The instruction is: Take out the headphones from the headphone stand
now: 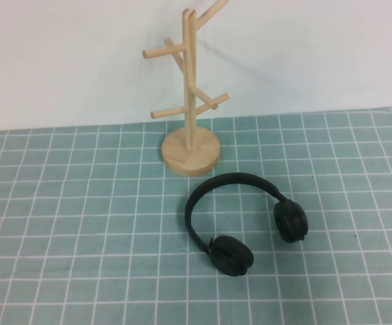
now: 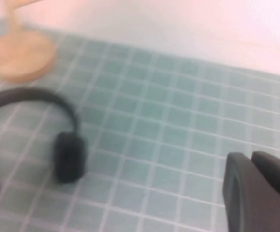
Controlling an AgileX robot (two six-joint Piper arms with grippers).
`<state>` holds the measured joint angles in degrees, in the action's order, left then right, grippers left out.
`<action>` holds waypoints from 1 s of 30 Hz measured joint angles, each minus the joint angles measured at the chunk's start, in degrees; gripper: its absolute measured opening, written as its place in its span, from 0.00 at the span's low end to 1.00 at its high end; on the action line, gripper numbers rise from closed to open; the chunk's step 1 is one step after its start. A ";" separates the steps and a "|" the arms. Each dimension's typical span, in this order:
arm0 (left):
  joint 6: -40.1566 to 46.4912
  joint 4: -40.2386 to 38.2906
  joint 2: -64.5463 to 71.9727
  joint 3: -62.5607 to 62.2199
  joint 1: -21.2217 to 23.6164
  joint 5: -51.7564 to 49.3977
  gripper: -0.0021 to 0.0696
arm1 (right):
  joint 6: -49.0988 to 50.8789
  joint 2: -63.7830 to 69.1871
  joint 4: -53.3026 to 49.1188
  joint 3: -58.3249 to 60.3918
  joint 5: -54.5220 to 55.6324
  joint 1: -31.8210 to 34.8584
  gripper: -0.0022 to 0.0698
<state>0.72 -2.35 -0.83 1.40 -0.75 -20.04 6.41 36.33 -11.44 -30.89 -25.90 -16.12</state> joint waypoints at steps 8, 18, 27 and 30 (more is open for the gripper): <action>0.00 0.00 0.00 0.00 0.00 0.00 0.02 | 0.00 -22.97 3.98 22.16 15.89 14.35 0.02; 0.00 0.00 0.00 0.00 0.00 0.00 0.02 | 0.65 -36.80 5.21 32.34 13.90 19.68 0.02; 0.00 0.12 0.00 0.00 0.00 0.00 0.02 | 1.02 -36.80 5.58 32.45 4.40 19.68 0.02; 0.00 0.12 0.00 0.00 0.00 0.00 0.02 | 1.02 -36.80 5.58 32.45 4.37 19.49 0.02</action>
<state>0.72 -2.23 -0.83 1.40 -0.75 -20.04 7.43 -0.47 -5.86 1.56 -21.53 3.37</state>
